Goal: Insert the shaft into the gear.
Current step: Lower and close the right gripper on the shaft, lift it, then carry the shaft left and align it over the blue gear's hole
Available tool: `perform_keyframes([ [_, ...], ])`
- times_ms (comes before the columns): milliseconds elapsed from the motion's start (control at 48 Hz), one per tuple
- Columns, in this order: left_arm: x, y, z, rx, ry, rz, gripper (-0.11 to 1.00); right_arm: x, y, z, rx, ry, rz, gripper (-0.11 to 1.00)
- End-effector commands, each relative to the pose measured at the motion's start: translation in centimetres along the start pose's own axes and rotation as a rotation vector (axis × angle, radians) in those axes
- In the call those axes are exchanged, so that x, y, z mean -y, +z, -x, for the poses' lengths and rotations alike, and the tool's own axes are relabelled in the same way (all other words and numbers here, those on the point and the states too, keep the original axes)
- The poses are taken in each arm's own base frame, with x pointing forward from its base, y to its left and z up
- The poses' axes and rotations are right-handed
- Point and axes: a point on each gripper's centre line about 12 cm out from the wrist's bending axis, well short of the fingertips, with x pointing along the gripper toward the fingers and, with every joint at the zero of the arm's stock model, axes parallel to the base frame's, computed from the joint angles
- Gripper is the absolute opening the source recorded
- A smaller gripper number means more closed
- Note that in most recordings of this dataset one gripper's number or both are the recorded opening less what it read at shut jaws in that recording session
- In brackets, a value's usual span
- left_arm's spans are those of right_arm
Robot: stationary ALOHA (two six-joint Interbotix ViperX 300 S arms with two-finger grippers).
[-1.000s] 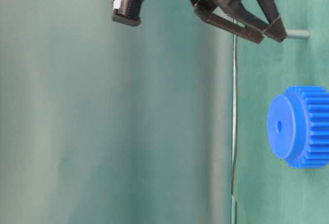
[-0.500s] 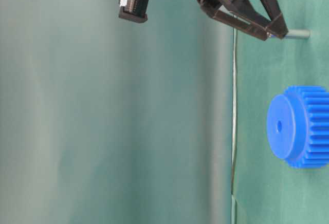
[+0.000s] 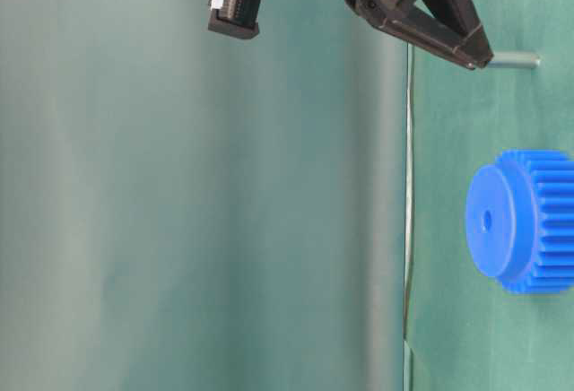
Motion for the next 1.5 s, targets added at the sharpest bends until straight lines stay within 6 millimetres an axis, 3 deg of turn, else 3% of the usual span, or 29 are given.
perform_keyframes([
  [0, -0.1, 1.0, -0.2, 0.026, 0.003, -0.002, 0.0, -0.3, 1.3, 0.5, 0.033, 0.008, -0.001, 0.17],
  [354, 0.0, 1.1, -0.2, 0.028, 0.001, 0.0, 0.0, -1.1, 6.3, 5.0, 0.062, 0.04, -0.005, 0.17],
  [563, -0.1, 1.1, -0.2, 0.029, 0.003, 0.0, 0.0, -1.2, 7.0, 6.1, 0.058, 0.045, -0.005, 0.17],
  [834, 0.0, 1.2, -0.3, 0.032, 0.001, 0.0, 0.0, -1.6, 8.3, 5.0, 0.076, 0.051, -0.001, 0.17],
  [1292, 0.0, 1.2, -0.3, 0.021, 0.001, 0.0, 0.0, -4.9, 13.6, -0.4, 0.083, 0.099, 0.045, 0.17],
  [1480, -0.1, 1.1, -0.3, 0.018, 0.003, 0.001, 0.0, -5.0, 13.9, -1.0, 0.076, 0.099, 0.052, 0.17],
])
